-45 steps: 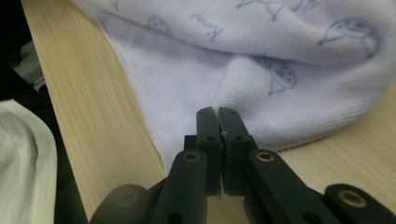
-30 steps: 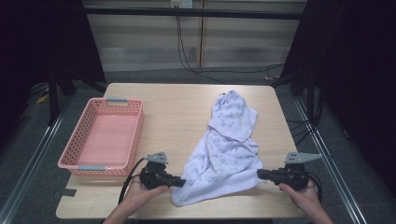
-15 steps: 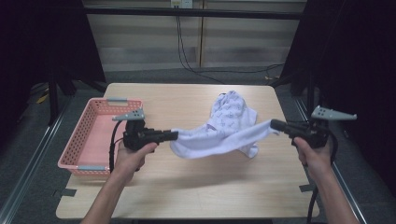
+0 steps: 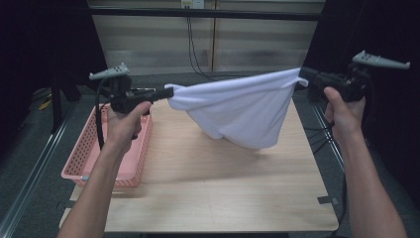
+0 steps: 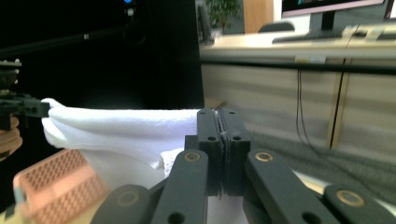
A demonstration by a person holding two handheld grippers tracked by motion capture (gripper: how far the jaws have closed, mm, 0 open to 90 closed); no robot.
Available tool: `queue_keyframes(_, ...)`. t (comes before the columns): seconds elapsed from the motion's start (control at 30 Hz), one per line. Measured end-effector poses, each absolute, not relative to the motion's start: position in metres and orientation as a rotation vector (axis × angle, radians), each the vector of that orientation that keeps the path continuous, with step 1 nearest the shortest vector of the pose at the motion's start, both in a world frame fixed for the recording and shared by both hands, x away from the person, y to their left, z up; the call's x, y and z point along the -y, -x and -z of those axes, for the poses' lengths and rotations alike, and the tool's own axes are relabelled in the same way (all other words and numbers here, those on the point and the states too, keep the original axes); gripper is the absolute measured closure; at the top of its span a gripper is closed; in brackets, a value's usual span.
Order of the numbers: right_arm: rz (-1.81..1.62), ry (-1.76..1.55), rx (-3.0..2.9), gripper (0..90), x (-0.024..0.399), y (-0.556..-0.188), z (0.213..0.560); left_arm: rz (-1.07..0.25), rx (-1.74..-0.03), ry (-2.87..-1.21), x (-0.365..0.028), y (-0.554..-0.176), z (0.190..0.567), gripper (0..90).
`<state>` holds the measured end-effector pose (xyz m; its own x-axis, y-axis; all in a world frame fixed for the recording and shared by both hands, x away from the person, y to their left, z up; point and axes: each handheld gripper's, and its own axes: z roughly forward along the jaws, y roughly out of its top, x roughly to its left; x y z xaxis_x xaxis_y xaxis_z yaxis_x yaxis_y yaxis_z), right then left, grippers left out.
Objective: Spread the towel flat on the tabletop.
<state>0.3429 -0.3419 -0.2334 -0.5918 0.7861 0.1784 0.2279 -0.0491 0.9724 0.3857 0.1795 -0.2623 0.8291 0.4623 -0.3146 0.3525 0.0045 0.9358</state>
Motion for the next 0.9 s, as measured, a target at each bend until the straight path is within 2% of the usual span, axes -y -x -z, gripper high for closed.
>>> queue_keyframes(0.03,-1.676,-1.057,-1.768,88.6,0.339,-0.349,0.215,-0.131,-0.662,-1.599,-0.177,-0.391,0.244,86.8)
queue_keyframes(0.07,-1.676,-1.057,-1.768,88.6,0.339,-0.349,0.215,-0.131,-0.662,-1.599,-0.177,-0.391,0.244,86.9)
queue_keyframes(0.17,-1.704,-1.019,-1.707,88.7,0.337,-0.351,0.18,-0.155,-0.625,-1.566,-0.176,-0.388,0.219,86.8)
queue_keyframes(0.27,-1.734,-0.985,-1.687,88.7,0.337,-0.343,0.168,-0.167,-0.585,-1.541,-0.181,-0.378,0.202,86.8)
queue_keyframes(0.37,-1.745,-0.939,-1.706,88.7,0.337,-0.326,0.169,-0.159,-0.582,-1.566,-0.185,-0.362,0.207,86.8)
queue_keyframes(0.5,-1.73,-0.931,-1.799,88.7,0.335,-0.297,0.206,-0.073,-0.593,-1.627,-0.186,-0.336,0.247,86.6)
queue_keyframes(0.63,-1.677,-0.984,-1.909,88.7,0.338,-0.259,0.26,0.005,-0.626,-1.693,-0.189,-0.303,0.304,86.5)
queue_keyframes(0.8,-1.635,-1.073,-2.032,88.7,0.346,-0.207,0.325,0.116,-0.635,-1.651,-0.192,-0.26,0.358,86.4)
queue_keyframes(0.9,-1.598,-1.128,-2.108,88.6,0.345,-0.181,0.359,0.163,-0.659,-1.763,-0.186,-0.239,0.384,86.0)
